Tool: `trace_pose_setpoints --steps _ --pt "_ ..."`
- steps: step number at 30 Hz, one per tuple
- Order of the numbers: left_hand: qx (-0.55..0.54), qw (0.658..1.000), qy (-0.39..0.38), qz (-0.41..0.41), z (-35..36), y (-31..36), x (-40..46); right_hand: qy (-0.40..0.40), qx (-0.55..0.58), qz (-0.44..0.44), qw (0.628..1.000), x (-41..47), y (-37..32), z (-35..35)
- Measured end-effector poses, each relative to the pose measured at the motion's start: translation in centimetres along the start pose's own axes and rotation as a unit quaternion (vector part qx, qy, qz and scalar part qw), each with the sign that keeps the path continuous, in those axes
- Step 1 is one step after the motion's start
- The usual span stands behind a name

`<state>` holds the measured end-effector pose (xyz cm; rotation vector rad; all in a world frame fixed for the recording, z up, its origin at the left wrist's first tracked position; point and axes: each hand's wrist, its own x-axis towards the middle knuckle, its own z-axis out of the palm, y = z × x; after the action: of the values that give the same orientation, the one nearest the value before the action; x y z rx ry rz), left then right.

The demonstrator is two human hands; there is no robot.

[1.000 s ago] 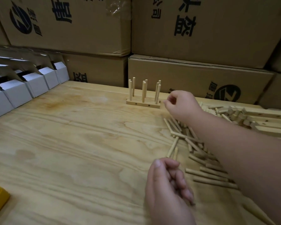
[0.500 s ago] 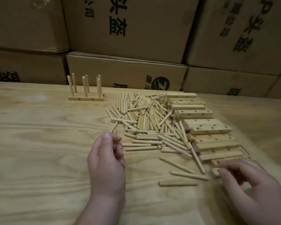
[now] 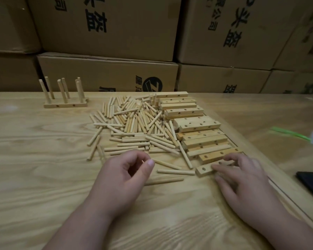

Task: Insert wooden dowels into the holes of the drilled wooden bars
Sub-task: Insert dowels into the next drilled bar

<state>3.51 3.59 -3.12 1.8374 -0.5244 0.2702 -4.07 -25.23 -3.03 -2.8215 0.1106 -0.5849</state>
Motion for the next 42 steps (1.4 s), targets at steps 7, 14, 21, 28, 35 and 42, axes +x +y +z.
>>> trace_pose_setpoints --steps 7,14,21,28,35,42 --pt "-0.037 0.999 0.023 -0.025 -0.1 0.2 0.1 -0.040 -0.003 -0.124 0.992 0.2 -0.5 -0.7" --pt "-0.146 0.983 0.092 -0.067 -0.3 0.5 0.6 0.035 0.177 -0.114 0.977 3.2 -5.0 -2.8" --pt "-0.277 0.946 0.103 -0.131 -0.9 0.4 1.2 -0.106 0.298 -0.168 0.934 7.6 -15.3 -0.8" --pt "-0.359 0.875 0.244 -0.216 -1.5 0.5 2.1 -0.207 0.195 -0.120 0.951 11.1 -13.9 -1.6" --pt "-0.363 0.867 0.253 -0.230 -1.6 0.2 2.2 -0.430 -0.129 -0.048 0.892 11.0 -12.3 -2.3" --pt "-0.372 0.868 0.240 -0.225 -1.5 0.1 2.1 -0.442 -0.129 -0.044 0.886 10.6 -13.2 -0.7"
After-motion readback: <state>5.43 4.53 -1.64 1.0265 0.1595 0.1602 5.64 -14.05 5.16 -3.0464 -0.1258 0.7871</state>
